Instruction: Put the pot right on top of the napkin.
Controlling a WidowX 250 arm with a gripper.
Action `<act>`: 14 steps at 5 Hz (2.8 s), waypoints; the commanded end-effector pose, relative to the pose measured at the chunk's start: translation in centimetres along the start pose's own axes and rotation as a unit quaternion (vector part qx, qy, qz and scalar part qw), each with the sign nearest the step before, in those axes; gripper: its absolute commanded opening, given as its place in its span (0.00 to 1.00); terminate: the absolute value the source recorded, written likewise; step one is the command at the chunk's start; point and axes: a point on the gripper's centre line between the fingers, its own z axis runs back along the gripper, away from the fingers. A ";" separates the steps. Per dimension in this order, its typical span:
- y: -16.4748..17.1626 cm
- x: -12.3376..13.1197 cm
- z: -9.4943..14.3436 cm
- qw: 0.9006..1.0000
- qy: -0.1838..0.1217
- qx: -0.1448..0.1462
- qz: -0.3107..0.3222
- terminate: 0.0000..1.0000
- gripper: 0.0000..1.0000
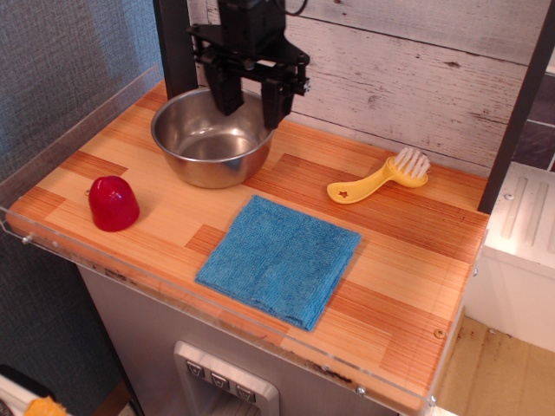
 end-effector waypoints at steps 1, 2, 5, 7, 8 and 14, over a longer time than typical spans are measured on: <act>0.2 2.6 -2.0 1.000 -0.007 0.020 0.001 0.00 1.00; 0.3 2.3 -3.5 1.000 0.010 0.022 0.012 0.00 1.00; 0.6 1.4 -5.6 0.999 0.026 0.027 0.027 0.00 0.00; 0.7 1.3 -5.4 0.999 0.027 0.025 0.035 0.00 0.00; 0.9 1.3 -5.3 0.999 0.027 0.024 0.038 0.00 0.00; -1.9 1.0 6.9 0.998 -0.062 0.003 0.002 0.00 0.00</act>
